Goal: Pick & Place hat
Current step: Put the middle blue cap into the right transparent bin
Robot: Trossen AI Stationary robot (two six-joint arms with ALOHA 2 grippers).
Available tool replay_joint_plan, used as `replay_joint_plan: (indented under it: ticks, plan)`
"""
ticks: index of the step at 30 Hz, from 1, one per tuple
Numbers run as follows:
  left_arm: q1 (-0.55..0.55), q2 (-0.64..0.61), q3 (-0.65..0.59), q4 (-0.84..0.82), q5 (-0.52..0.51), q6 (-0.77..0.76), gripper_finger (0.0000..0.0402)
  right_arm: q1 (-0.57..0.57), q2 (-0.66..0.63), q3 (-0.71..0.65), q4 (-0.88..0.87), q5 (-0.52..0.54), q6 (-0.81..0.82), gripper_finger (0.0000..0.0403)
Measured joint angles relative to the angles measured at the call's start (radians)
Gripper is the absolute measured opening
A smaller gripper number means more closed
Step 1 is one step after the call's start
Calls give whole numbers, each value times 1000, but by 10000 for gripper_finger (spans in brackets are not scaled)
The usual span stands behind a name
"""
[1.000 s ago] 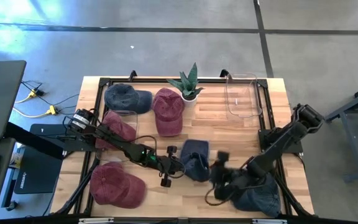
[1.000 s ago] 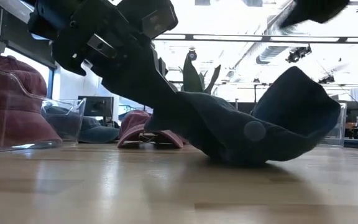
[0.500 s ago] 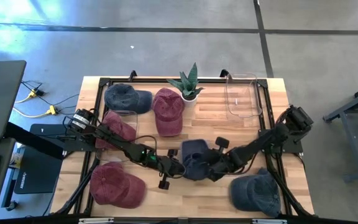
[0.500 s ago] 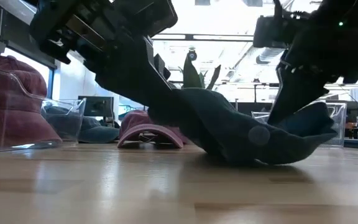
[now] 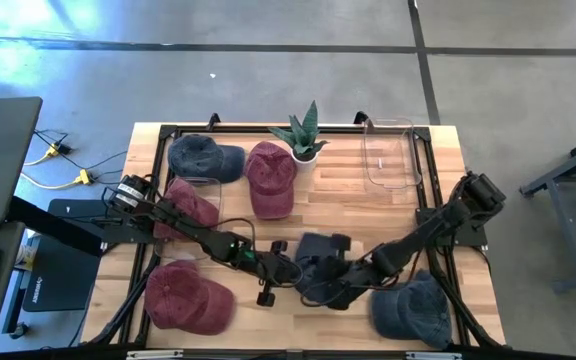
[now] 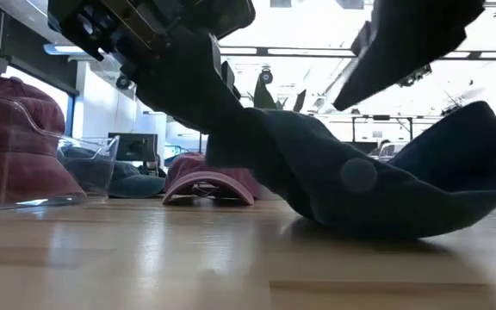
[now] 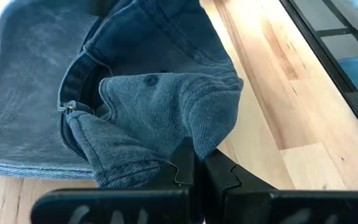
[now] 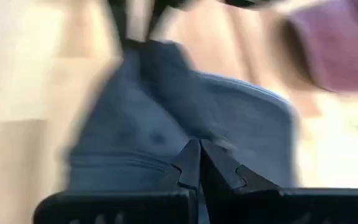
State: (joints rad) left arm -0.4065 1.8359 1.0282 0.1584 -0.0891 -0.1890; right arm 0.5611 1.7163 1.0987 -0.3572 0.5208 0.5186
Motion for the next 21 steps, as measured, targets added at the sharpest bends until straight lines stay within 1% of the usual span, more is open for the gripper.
replay_joint_plan:
  ticks: [2,5,8,10,12,15,18,21]
  plan:
    - [0,0,4,-15,-2,0,0,-18,24,2,53,-57,-25,5]
    - [0,0,9,-48,-3,0,0,-53,92,0,83,-124,-61,2]
    - [0,0,10,-99,10,5,0,-94,164,-1,120,-261,-75,4]
    - [1,0,10,-125,39,48,0,-119,206,0,153,-302,-95,3]
    - [1,0,10,-148,82,128,0,-140,232,3,185,-334,-137,1]
    - [-1,0,10,-182,145,256,6,-163,245,3,220,-411,-195,4]
    - [-1,0,47,-276,149,336,23,-170,238,2,216,-426,-238,6]
    - [0,0,112,-371,114,342,54,-164,221,-1,199,-401,-269,4]
